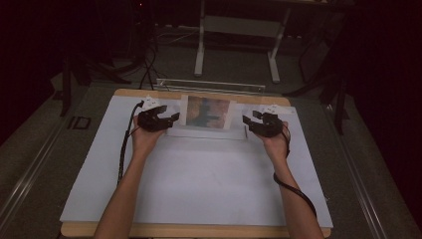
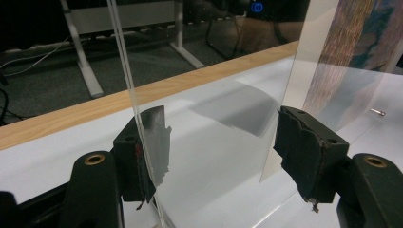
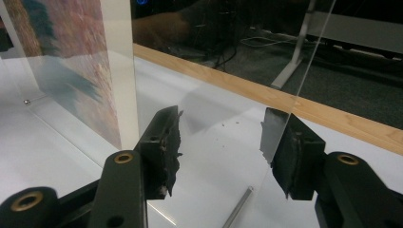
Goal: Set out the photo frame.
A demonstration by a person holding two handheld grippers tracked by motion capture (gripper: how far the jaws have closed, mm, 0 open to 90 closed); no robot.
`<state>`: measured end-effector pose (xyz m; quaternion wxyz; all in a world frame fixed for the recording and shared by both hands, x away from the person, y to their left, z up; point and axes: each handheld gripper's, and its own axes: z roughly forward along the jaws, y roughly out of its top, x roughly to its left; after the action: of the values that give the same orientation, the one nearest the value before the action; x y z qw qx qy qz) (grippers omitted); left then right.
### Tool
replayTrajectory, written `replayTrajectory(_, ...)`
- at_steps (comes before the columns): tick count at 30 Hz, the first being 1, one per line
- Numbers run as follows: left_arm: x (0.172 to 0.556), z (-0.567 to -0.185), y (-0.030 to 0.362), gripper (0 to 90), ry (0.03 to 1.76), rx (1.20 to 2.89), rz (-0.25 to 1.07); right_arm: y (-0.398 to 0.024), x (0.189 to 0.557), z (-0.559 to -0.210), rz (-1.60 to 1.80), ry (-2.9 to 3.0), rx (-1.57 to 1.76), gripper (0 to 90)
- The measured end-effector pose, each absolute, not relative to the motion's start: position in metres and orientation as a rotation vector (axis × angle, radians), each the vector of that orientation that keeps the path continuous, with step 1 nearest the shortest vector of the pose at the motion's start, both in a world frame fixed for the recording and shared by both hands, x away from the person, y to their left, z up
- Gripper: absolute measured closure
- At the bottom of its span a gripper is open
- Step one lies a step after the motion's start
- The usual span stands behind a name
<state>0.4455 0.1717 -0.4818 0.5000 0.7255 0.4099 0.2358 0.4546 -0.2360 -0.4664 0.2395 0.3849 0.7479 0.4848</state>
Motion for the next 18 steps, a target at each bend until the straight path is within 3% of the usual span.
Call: replayTrajectory(18,0.446,-0.482,0.171,34.8,1.011,1.740,0.561,-0.235,0.454,-0.482,1.320,2.060,1.123,47.1)
